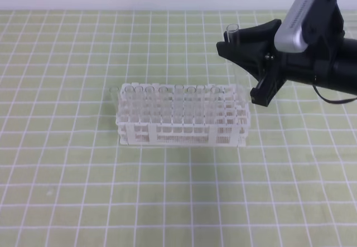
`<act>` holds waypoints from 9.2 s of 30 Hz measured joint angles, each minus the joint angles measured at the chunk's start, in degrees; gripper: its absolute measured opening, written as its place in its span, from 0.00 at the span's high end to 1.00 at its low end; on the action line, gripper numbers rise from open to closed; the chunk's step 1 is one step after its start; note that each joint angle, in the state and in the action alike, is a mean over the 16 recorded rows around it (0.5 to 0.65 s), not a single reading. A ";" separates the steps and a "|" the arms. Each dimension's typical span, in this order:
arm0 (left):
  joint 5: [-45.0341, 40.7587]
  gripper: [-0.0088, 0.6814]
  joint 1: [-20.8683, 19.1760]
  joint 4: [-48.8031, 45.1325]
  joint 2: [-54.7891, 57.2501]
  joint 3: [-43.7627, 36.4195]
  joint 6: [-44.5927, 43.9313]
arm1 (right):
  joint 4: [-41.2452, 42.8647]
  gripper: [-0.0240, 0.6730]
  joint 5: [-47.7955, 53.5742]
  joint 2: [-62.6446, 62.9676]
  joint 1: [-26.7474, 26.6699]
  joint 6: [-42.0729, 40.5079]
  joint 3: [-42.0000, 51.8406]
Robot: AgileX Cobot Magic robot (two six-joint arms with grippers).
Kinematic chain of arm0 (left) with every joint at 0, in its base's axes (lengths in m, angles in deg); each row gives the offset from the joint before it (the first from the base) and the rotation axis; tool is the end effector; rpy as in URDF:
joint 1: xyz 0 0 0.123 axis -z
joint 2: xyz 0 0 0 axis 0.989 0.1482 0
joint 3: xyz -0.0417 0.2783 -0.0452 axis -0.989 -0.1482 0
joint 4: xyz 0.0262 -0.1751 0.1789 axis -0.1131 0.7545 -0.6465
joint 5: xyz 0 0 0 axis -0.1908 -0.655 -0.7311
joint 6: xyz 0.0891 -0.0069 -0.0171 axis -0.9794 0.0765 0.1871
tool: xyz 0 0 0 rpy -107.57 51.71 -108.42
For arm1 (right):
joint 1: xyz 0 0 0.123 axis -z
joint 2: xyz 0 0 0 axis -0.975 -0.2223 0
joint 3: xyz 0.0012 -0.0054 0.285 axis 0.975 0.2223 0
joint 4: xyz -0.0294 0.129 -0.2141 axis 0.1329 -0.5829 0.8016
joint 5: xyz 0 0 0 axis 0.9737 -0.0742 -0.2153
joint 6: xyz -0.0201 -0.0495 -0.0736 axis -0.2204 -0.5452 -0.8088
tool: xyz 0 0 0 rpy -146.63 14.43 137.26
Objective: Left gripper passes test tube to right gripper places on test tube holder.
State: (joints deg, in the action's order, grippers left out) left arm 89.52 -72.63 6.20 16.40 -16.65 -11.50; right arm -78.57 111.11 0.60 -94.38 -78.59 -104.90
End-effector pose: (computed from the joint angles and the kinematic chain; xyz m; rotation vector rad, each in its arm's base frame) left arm 0.0522 -0.0114 0.2252 0.0606 1.4328 -0.2446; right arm 0.2789 0.1496 0.3230 -1.0190 1.4537 0.6209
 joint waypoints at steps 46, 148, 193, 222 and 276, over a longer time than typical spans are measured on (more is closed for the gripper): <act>6.02 0.23 -1.07 15.59 -0.41 -1.97 -16.04 | 0.00 0.83 6.35 0.00 0.00 -7.57 -0.29; -21.40 0.23 -1.07 72.17 -0.37 -2.01 -74.49 | 90.48 0.83 -87.43 -10.96 -19.46 115.31 11.90; -21.46 0.23 -1.06 72.22 -0.64 -2.04 -74.50 | 91.92 0.72 -91.63 -15.85 -19.46 116.01 13.52; -21.12 0.23 -1.06 72.38 -0.80 -2.20 -74.46 | 97.77 0.93 -76.66 15.26 -19.46 114.73 18.82; -20.73 0.23 -1.06 72.46 -0.90 -2.32 -74.41 | 113.21 0.99 -34.25 78.51 13.32 128.22 53.97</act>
State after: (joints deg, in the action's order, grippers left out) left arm 68.80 -73.68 78.66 15.50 -18.97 -85.91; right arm 34.64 76.86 79.12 -81.06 49.62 -50.93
